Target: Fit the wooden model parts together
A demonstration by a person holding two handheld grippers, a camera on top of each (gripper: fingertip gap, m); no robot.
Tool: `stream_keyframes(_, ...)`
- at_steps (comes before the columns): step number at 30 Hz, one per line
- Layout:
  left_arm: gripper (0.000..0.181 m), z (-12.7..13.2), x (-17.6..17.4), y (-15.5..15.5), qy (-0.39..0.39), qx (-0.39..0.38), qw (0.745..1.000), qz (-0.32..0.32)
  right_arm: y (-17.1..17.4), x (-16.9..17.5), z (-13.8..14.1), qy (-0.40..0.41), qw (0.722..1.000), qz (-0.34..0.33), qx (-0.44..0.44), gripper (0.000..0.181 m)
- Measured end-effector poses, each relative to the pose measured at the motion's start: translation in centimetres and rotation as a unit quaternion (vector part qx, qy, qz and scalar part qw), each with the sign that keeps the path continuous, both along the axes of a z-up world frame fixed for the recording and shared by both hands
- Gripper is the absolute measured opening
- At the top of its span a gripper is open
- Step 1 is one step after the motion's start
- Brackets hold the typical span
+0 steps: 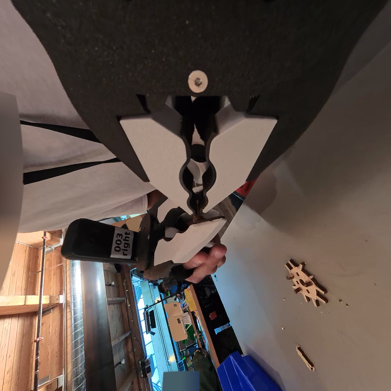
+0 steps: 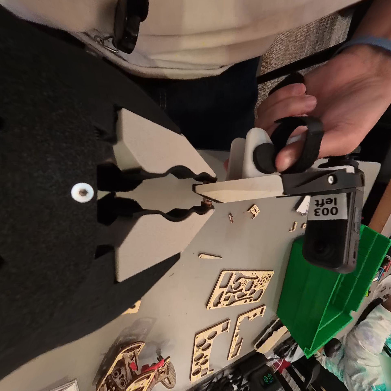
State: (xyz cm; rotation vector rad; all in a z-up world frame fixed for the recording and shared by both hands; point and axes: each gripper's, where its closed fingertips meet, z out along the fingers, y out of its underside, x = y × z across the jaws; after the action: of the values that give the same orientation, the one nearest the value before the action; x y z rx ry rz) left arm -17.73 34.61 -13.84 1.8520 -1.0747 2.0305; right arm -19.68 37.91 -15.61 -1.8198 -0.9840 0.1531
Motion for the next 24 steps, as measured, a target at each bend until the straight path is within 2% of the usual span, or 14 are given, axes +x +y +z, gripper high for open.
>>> stream_keyframes(7,0.0,-0.5,0.0,0.0,0.014,-0.001,1.0,0.0,-0.1,0.2,-0.8,-0.04,0.999,-0.003,-0.02,0.019)
stream_keyframes(16,0.0,-0.1,0.0,-0.1,0.004,-0.006,1.0,-0.006,-0.2,-0.5,-0.2,0.068,0.996,0.004,-0.052,0.021)
stream_keyframes(21,0.0,-0.2,0.0,-0.9,0.004,-0.004,1.0,-0.019,-0.1,-0.9,-0.8,0.032,0.999,0.002,-0.042,0.015)
stream_keyframes(24,0.0,0.3,0.0,-0.7,-0.003,-0.019,1.0,-0.015,0.1,-0.9,-0.5,0.041,0.998,-0.004,-0.052,0.015)
